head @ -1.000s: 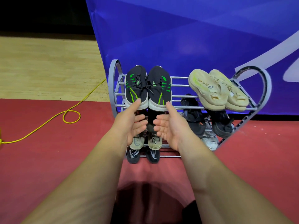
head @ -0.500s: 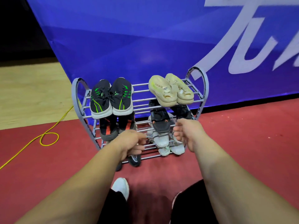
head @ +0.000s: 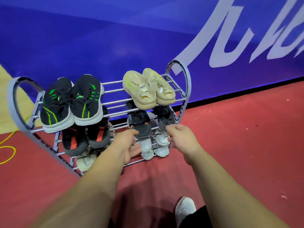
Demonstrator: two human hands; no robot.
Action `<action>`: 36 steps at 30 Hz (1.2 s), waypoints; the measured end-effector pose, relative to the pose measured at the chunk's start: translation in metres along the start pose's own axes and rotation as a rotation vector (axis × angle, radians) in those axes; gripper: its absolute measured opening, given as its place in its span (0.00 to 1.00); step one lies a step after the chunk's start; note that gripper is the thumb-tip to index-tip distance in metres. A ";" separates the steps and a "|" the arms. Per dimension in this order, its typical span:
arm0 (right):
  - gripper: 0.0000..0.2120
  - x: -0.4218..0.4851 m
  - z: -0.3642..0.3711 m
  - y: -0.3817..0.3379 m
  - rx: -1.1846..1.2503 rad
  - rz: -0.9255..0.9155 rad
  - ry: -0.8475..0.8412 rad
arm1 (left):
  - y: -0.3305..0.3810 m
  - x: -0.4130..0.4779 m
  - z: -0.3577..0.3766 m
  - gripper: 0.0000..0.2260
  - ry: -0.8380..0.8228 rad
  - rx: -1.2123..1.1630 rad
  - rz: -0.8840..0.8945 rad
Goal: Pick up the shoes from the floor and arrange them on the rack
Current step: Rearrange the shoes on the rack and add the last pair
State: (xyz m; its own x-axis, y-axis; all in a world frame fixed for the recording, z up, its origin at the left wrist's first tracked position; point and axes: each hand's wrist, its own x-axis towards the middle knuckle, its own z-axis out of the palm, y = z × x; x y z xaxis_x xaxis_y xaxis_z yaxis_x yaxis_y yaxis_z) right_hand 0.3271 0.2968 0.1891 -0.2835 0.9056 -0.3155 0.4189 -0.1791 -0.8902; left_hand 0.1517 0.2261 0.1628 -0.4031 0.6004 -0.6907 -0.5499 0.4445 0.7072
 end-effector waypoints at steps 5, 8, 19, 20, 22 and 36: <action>0.20 0.029 -0.001 0.001 -0.290 -0.046 -0.091 | 0.006 0.026 0.019 0.12 0.032 -0.016 -0.021; 0.19 0.052 0.002 0.001 -0.238 -0.034 -0.107 | 0.007 0.039 0.020 0.16 0.036 -0.031 -0.085; 0.12 0.080 0.032 -0.004 -0.029 -0.016 -0.081 | 0.000 0.075 0.018 0.12 0.022 -0.113 -0.146; 0.12 0.083 0.033 -0.003 -0.020 -0.009 -0.075 | -0.001 0.076 0.018 0.10 0.013 -0.117 -0.143; 0.08 0.086 0.033 0.000 -0.013 0.009 -0.070 | -0.002 0.078 0.019 0.08 0.000 -0.119 -0.144; 0.05 0.085 0.041 -0.002 -0.005 0.049 -0.076 | 0.016 0.047 -0.012 0.12 -0.101 0.067 -0.065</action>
State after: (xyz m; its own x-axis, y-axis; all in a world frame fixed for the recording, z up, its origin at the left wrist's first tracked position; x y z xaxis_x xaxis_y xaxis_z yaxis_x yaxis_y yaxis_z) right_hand 0.2671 0.3586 0.1504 -0.3271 0.8642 -0.3824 0.4382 -0.2199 -0.8716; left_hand 0.1150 0.2538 0.1401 -0.2904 0.6315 -0.7189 -0.5209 0.5259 0.6724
